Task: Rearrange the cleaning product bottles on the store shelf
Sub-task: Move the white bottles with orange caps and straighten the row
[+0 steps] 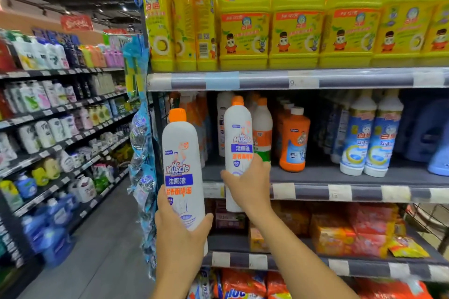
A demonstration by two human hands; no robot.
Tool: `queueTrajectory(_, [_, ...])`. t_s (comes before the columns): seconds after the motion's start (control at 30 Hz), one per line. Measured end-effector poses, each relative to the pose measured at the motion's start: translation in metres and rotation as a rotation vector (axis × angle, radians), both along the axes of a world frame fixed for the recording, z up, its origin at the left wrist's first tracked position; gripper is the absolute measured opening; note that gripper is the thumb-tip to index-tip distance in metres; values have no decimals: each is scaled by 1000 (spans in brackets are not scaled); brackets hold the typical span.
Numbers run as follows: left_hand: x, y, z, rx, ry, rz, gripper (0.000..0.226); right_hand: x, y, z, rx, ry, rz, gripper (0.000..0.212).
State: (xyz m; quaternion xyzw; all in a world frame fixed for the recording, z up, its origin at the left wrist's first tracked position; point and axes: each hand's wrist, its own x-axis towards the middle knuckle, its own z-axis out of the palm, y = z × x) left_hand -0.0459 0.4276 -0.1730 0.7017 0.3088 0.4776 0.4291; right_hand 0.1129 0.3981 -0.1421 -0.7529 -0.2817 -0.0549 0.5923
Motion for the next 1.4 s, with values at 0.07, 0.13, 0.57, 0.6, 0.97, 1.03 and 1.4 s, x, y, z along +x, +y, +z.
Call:
queueTrajectory(0.07, [-4,4,-4,-20,4,1,101,13,24,5,-34,38,-6,62])
queueTrajectory(0.13, [-8,8,-8,-25,10,12,106,25,44,8,-58,46,-27,62])
queueTrajectory(0.57, [-3,33,-18,-49,58,17,107,77,137,-4,-1,-98,-190,70])
queueTrajectory(0.6, [-2,35,-18,-48,57,18,107,80,141,-6,-4,-116,-198,70])
queueTrajectory(0.97, [14,47,-15,-65,43,28,102,100,163,-20,-16,-216,-235,71])
queueTrajectory(1.03, [17,47,-16,-63,47,31,103,103,164,-19,-9,-188,-215,75])
queueTrajectory(1.4, [47,37,-7,-6,85,7,105,103,150,-5,-302,14,-82,72])
